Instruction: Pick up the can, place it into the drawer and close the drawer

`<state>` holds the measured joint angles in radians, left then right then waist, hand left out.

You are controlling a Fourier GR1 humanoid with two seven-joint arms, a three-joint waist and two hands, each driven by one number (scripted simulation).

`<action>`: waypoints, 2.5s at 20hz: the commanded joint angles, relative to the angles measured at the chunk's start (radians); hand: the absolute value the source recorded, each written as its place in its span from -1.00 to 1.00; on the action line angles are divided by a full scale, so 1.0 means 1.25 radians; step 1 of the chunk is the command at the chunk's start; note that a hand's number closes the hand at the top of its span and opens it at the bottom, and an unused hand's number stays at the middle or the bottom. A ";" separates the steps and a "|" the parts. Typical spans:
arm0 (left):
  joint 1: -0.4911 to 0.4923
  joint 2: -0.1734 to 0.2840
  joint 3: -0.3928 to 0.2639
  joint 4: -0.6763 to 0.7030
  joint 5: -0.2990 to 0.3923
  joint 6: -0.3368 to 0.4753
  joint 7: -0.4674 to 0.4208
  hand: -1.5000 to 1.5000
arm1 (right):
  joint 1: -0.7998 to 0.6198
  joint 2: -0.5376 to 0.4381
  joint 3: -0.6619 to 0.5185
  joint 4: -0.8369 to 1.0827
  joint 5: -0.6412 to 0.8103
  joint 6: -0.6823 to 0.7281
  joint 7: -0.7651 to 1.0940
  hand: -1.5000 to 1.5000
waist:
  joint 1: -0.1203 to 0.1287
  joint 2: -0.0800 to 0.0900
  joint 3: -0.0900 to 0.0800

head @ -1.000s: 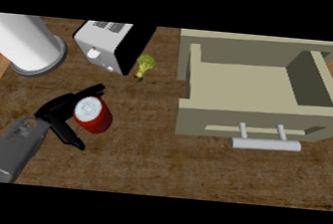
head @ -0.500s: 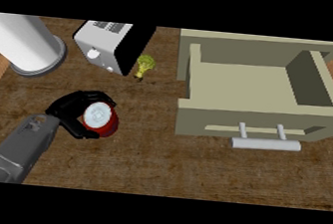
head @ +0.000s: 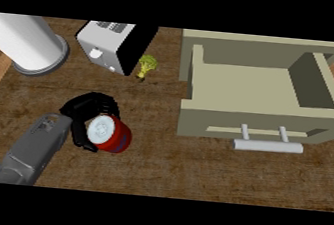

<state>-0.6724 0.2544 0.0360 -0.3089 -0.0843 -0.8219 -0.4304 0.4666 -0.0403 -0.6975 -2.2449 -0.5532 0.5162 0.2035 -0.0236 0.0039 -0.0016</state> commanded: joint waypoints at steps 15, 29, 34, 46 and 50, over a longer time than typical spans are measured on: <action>0.041 -0.175 0.230 -0.275 0.244 0.535 0.003 1.00 | 0.074 0.032 0.001 -0.048 -0.020 -0.009 -0.012 -1.00 | 0.032 -0.018 0.004; 0.056 -0.203 -0.028 -0.810 0.274 0.843 0.407 1.00 | -0.008 -0.020 -0.028 -0.027 -0.036 -0.063 0.046 -1.00 | 0.024 -0.009 0.002; -0.039 -0.203 -0.035 -0.790 0.243 0.916 0.469 1.00 | -0.016 0.005 -0.025 0.026 0.010 -0.004 -0.012 -1.00 | 0.013 -0.004 0.002; -0.234 -0.204 -0.156 -0.631 0.330 1.088 0.439 1.00 | -0.007 0.027 0.002 -0.004 0.021 0.005 0.010 -1.00 | -0.004 -0.001 0.002; -0.267 -0.204 -0.185 -0.650 0.313 1.111 0.481 1.00 | 0.005 0.032 0.021 -0.030 0.015 -0.040 0.014 -1.00 | 0.004 -0.004 0.002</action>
<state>-0.9685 0.0000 -0.1480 -1.1303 0.2964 0.5265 0.1562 0.4500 -0.0092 -0.6851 -2.2761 -0.5451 0.4765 0.2413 -0.0214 0.0008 0.0003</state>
